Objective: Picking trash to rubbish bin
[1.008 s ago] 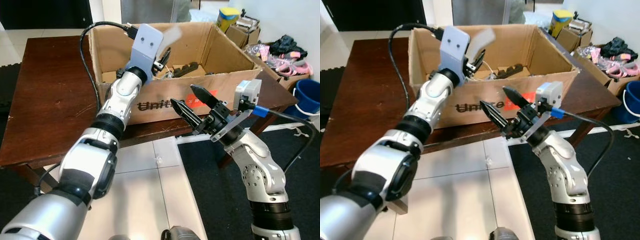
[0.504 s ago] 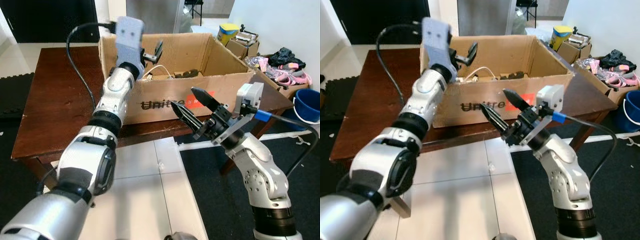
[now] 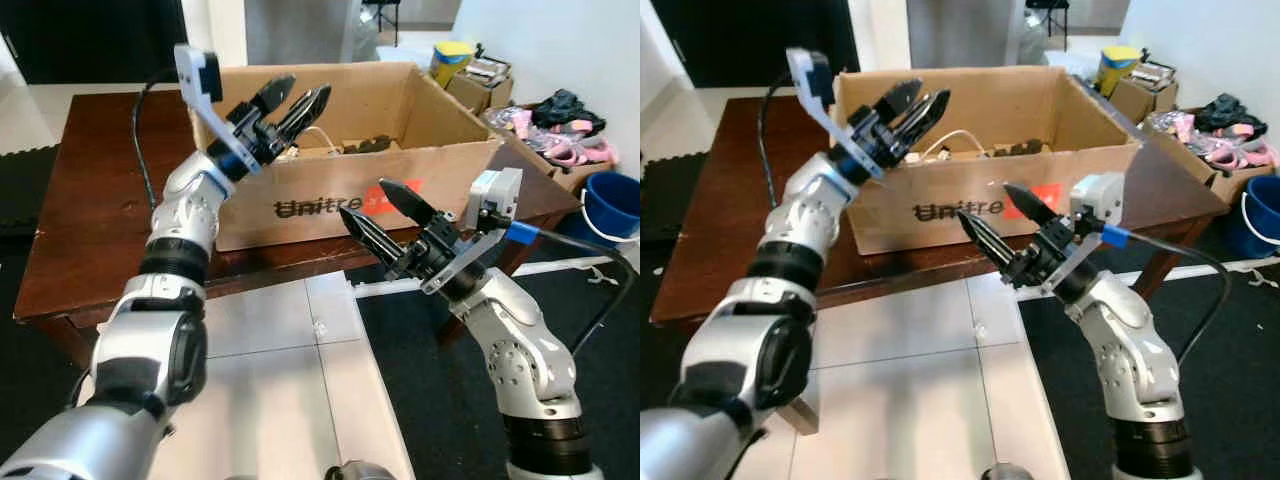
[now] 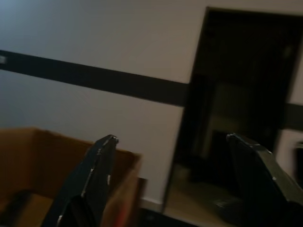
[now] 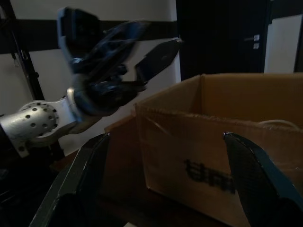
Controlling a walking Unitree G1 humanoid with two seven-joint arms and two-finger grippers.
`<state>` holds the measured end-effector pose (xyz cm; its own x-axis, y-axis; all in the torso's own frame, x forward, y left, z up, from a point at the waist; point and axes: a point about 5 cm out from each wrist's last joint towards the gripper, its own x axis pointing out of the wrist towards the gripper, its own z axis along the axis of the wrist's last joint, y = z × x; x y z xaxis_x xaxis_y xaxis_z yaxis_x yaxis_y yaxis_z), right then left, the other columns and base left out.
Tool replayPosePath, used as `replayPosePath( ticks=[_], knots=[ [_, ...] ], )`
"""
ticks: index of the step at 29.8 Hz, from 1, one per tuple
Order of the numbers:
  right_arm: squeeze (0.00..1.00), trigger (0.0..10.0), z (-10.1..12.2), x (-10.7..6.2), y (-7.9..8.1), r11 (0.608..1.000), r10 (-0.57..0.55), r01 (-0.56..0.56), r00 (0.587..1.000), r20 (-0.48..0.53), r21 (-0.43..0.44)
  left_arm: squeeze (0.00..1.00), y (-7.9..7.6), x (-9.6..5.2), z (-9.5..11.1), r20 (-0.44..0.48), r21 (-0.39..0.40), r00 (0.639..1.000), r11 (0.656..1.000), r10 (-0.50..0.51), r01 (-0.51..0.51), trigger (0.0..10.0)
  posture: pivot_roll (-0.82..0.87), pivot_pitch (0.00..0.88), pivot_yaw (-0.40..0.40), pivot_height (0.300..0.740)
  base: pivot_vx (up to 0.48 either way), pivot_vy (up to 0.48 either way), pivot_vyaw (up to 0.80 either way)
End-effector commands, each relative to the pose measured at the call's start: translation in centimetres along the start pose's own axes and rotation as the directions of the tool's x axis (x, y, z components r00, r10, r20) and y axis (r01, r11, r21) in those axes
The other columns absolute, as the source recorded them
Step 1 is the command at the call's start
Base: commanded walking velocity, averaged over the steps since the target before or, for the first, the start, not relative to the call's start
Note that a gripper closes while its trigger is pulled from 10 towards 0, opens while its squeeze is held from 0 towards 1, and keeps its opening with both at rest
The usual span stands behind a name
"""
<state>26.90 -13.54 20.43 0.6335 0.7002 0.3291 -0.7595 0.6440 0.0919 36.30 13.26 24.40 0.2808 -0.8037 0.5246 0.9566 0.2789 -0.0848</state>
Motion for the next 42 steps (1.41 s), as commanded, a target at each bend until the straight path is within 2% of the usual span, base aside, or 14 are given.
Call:
replayPosePath(
  ticks=[1,2,3,10,11,19,25,31,34,35,37,39,41,42],
  knots=[
    [0.00,10.0,0.1,0.0,0.4,1.000,0.027,-0.027,1.000,-0.003,0.009,0.00,-0.7,-0.5,0.5,0.003,-0.022,0.994,0.994,-0.107,0.107,10.0,0.03,0.038,-0.032,0.740,0.000,0.000,0.00],
    [0.00,10.0,0.1,0.0,0.4,1.000,0.027,-0.027,1.000,-0.003,0.009,0.00,-0.7,-0.5,0.5,0.003,-0.022,0.994,0.994,-0.107,0.107,10.0,0.03,0.038,-0.032,0.740,0.000,0.000,0.00],
    [0.00,10.0,-0.3,-0.1,0.6,0.999,0.046,-0.045,0.999,-0.018,0.021,0.00,-0.9,-1.9,0.2,-0.026,-0.062,0.991,0.990,-0.131,0.129,10.0,0.03,0.038,-0.032,0.740,0.000,0.000,0.00],
    [0.00,10.0,-1.0,-0.3,1.1,0.996,0.083,-0.081,0.995,-0.054,0.043,0.00,-1.1,-3.8,-1.3,-0.140,-0.113,0.983,0.988,-0.117,0.102,10.0,0.04,0.044,-0.036,0.740,0.000,0.000,0.00],
    [0.00,10.0,-1.8,-0.6,0.8,0.997,0.066,-0.062,0.994,-0.084,0.054,0.00,-1.4,-4.2,-2.4,-0.180,-0.175,0.978,0.982,-0.109,0.077,10.0,0.04,0.048,-0.038,0.740,-0.274,0.000,0.00],
    [0.00,10.0,-4.8,-2.0,-1.2,0.995,-0.055,0.071,0.977,-0.205,0.069,0.00,-2.3,-5.3,-6.4,-0.302,-0.259,0.946,0.965,-0.117,0.036,10.0,0.05,0.048,-0.040,0.740,-0.296,0.000,0.00],
    [0.00,10.0,-6.8,-3.4,-1.2,0.989,-0.067,0.101,0.960,-0.273,0.112,0.00,-2.9,-6.6,-8.8,-0.347,-0.354,0.931,0.935,-0.112,-0.019,10.0,0.04,0.048,-0.039,0.740,-0.320,0.000,0.00],
    [0.00,10.0,-7.5,-3.6,-1.3,0.986,-0.076,0.115,0.954,-0.290,0.120,0.00,-3.0,-7.0,-9.1,-0.359,-0.369,0.927,0.929,-0.113,-0.030,10.0,0.04,0.048,-0.039,0.740,-0.327,0.000,0.00],
    [0.00,10.0,-8.6,-4.1,-1.9,0.982,-0.111,0.155,0.934,-0.341,0.106,0.00,-3.1,-7.3,-9.6,-0.379,-0.375,0.918,0.926,-0.113,-0.040,10.0,0.04,0.048,-0.039,0.740,-0.326,0.000,0.00],
    [0.00,10.0,-10.4,-5.2,-3.2,0.960,-0.218,0.269,0.889,-0.404,0.075,0.00,-3.0,-8.0,-10.3,-0.390,-0.400,0.917,0.912,-0.085,-0.086,10.0,0.05,0.042,-0.037,0.740,-0.326,0.000,0.00],
    [0.00,10.0,-10.9,-5.6,-3.7,0.949,-0.256,0.309,0.871,-0.420,0.062,0.00,-3.0,-8.2,-10.6,-0.396,-0.409,0.916,0.906,-0.072,-0.106,10.0,0.05,0.042,-0.037,0.740,-0.326,0.000,0.00],
    [0.00,10.0,-12.7,-7.5,-5.2,0.884,-0.393,0.466,0.779,-0.488,0.032,0.00,-3.1,-9.7,-12.5,-0.471,-0.414,0.882,0.883,-0.001,-0.220,10.0,0.05,0.034,-0.038,0.740,-0.161,0.000,0.00],
    [0.00,10.0,-13.6,-8.5,-5.7,0.844,-0.452,0.536,0.724,-0.521,0.013,0.00,-3.3,-10.4,-13.5,-0.518,-0.407,0.855,0.867,0.040,-0.287,10.0,0.05,0.034,-0.038,0.740,0.000,0.000,0.00],
    [0.00,10.0,-13.6,-8.5,-5.7,0.844,-0.452,0.536,0.724,-0.521,0.013,0.00,-3.3,-10.4,-13.5,-0.518,-0.407,0.855,0.867,0.040,-0.287,10.0,0.05,0.034,-0.038,0.740,0.000,0.000,0.00]
  ],
)
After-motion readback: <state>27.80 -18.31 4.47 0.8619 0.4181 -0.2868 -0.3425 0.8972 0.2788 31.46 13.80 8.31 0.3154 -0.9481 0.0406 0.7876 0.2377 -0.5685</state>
